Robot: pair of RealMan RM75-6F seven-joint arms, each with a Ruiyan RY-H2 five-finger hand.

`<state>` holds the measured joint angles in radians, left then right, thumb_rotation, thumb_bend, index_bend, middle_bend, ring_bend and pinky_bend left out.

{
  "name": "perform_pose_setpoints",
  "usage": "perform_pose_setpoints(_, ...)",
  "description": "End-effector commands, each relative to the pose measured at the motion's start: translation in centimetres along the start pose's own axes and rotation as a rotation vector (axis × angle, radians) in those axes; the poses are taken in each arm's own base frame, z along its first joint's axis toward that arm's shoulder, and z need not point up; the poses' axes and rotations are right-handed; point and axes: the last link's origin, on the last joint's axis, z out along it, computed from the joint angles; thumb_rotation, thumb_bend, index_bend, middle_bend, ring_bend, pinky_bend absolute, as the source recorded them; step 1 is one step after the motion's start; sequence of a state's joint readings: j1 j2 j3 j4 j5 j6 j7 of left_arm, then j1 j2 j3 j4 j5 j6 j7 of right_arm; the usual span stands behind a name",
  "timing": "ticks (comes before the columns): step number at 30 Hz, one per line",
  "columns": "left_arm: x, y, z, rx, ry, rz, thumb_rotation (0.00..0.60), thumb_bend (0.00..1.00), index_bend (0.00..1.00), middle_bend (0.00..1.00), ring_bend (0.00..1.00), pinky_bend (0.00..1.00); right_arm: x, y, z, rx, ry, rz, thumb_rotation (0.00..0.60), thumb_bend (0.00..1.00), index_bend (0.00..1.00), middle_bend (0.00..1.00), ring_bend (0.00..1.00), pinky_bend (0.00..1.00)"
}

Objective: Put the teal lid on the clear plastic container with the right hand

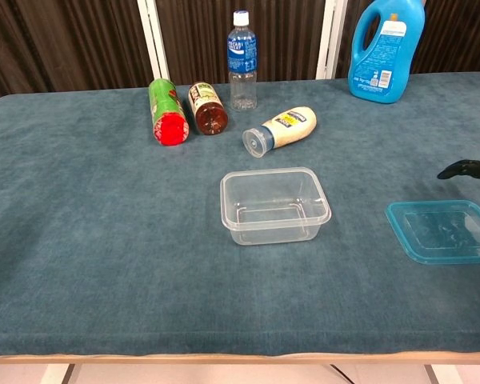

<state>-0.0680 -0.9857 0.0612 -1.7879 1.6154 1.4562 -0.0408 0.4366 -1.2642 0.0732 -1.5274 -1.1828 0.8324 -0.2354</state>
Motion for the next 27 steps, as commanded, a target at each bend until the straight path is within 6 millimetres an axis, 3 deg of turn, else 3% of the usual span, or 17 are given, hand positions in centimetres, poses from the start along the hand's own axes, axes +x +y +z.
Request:
perform_pose_setpoints(1, 0.0, 0.0, 0.0, -0.001, -0.001, 0.001, 0.6, 0.36, 0.19, 0.13, 0.13, 0.29, -0.1, -0.4, 0.5, 0.007, -0.009, 0.006, 0.6, 0.25, 0.0, 0.0, 0.0, 0.0)
perform_pose_setpoints(12, 0.0, 0.0, -0.1, -0.004, -0.001, -0.001, 0.6, 0.36, 0.19, 0.13, 0.13, 0.29, -1.0, -1.2, 1.4, 0.025, -0.03, 0.015, 0.6, 0.25, 0.0, 0.0, 0.01, 0.0)
perform_pose_setpoints(15, 0.0, 0.0, -0.1, -0.005, -0.001, -0.001, 0.6, 0.36, 0.19, 0.13, 0.13, 0.29, -1.2, -1.2, 1.5, 0.023, -0.033, 0.021, 0.6, 0.25, 0.0, 0.02, 0.1, 0.05)
perform_pose_setpoints(21, 0.0, 0.1, -0.1, -0.008, -0.003, 0.001, 0.6, 0.36, 0.19, 0.13, 0.13, 0.29, -1.2, -1.2, 1.8, 0.023, -0.019, 0.021, 0.6, 0.25, 0.01, 0.15, 0.26, 0.21)
perform_pose_setpoints(27, 0.0, 0.2, -0.1, -0.011, -0.004, 0.003, 0.6, 0.36, 0.19, 0.13, 0.13, 0.29, -1.3, -1.3, 2.0, 0.03, 0.007, 0.038, 0.6, 0.26, 0.18, 0.27, 0.41, 0.36)
